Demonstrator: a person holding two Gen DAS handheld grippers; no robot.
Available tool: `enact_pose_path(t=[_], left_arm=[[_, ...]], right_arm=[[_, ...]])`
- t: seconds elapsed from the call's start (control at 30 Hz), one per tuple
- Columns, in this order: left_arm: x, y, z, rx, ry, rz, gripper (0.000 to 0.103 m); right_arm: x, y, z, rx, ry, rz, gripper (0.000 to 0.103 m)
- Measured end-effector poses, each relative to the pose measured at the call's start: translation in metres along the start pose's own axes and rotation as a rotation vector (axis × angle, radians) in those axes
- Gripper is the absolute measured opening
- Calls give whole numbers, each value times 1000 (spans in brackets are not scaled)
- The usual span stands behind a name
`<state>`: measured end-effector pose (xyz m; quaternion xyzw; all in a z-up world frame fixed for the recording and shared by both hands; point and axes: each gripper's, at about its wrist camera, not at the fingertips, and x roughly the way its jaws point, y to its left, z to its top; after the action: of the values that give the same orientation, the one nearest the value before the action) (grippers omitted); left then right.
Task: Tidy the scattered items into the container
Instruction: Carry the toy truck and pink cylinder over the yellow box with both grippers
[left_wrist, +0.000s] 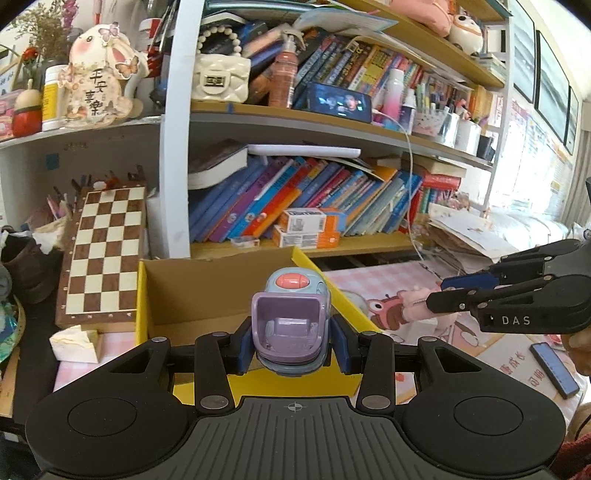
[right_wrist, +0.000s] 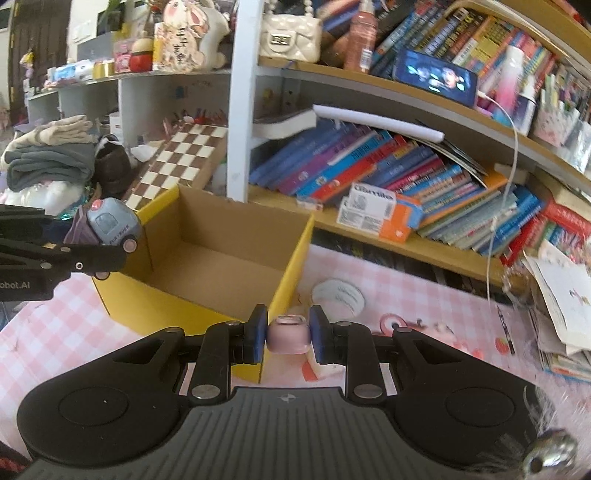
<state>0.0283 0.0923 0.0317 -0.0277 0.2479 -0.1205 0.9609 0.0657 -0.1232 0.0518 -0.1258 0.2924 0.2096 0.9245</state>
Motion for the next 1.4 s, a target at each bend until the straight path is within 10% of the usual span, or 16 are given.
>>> enact_pose_path(t=[1.4], left_arm=[[67,39,17,-11,99,39,41]], right_arm=[[99,18,47,-77,28,150,23]])
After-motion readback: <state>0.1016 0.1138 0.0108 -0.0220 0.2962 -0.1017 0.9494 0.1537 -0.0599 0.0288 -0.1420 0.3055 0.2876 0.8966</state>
